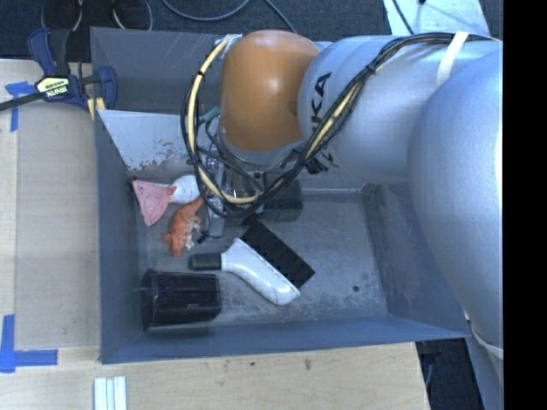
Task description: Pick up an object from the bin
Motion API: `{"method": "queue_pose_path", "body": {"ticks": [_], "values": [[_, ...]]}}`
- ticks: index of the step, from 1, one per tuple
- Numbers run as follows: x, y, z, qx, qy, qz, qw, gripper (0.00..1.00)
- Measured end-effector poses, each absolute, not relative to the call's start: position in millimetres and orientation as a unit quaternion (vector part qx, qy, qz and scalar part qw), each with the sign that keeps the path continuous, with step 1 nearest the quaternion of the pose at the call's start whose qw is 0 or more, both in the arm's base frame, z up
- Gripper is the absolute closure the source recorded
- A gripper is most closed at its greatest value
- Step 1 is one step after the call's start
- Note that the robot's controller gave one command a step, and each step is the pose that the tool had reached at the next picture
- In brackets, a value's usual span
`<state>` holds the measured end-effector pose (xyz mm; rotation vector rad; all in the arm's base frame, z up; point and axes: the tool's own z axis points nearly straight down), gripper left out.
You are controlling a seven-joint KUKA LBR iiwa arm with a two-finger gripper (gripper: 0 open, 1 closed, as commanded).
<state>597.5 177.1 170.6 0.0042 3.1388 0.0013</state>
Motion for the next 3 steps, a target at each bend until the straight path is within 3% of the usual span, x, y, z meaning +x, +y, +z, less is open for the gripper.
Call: {"method": "queue_pose_path", "body": {"ticks": [1, 2, 3], "values": [[597.5, 177.1, 170.6, 0.001, 1.0, 0.0, 0.001, 0.0], [605.5, 174.2, 134.6, -0.029, 1.0, 0.001, 0.006, 0.0], [634.8, 172.6, 78.9, -0.1, 0.995, 0.002, 0.015, 1.0]]}}
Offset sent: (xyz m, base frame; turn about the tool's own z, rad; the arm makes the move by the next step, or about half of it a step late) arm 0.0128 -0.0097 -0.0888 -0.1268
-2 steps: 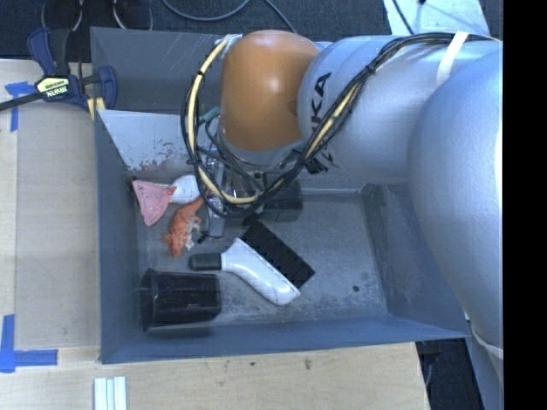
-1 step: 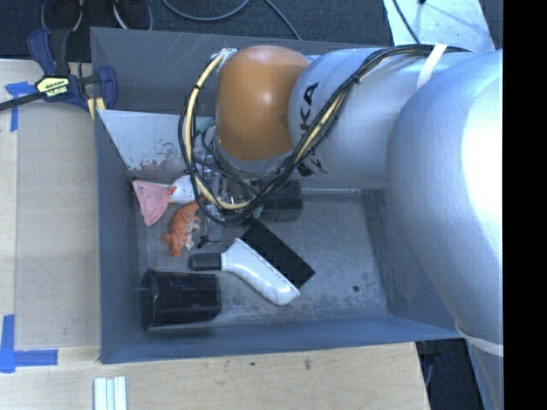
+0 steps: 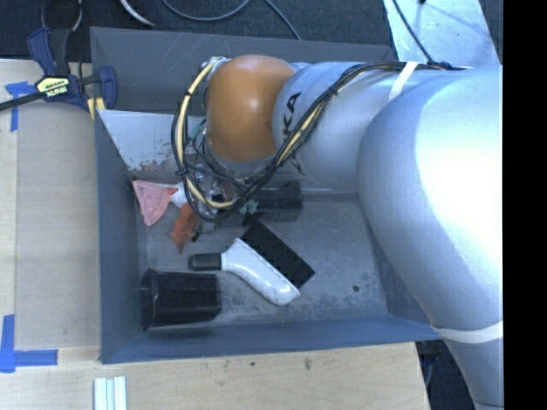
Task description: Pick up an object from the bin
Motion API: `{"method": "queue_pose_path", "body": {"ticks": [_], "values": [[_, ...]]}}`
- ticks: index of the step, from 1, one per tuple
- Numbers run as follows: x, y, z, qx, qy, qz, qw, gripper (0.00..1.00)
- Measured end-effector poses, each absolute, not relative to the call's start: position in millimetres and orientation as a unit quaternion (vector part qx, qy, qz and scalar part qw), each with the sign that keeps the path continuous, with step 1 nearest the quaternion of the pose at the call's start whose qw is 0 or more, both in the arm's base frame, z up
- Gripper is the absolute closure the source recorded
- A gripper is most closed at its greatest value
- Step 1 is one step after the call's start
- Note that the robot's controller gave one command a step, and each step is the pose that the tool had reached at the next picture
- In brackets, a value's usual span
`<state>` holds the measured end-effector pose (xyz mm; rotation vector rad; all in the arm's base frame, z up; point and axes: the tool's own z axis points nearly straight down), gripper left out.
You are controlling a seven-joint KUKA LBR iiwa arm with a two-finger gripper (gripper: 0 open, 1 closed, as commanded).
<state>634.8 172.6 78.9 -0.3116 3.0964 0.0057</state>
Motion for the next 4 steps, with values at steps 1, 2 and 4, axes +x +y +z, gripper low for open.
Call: {"method": "queue_pose_path", "body": {"ticks": [1, 2, 4], "values": [[634.6, 172.7, 78.6, -0.1, 0.995, 0.002, 0.014, 1.0], [626.3, 181.2, 176.3, -0.093, 0.996, 0.002, 0.016, 1.0], [624.3, 181.4, 221.5, -0.101, 0.995, 0.002, 0.014, 1.0]]}}
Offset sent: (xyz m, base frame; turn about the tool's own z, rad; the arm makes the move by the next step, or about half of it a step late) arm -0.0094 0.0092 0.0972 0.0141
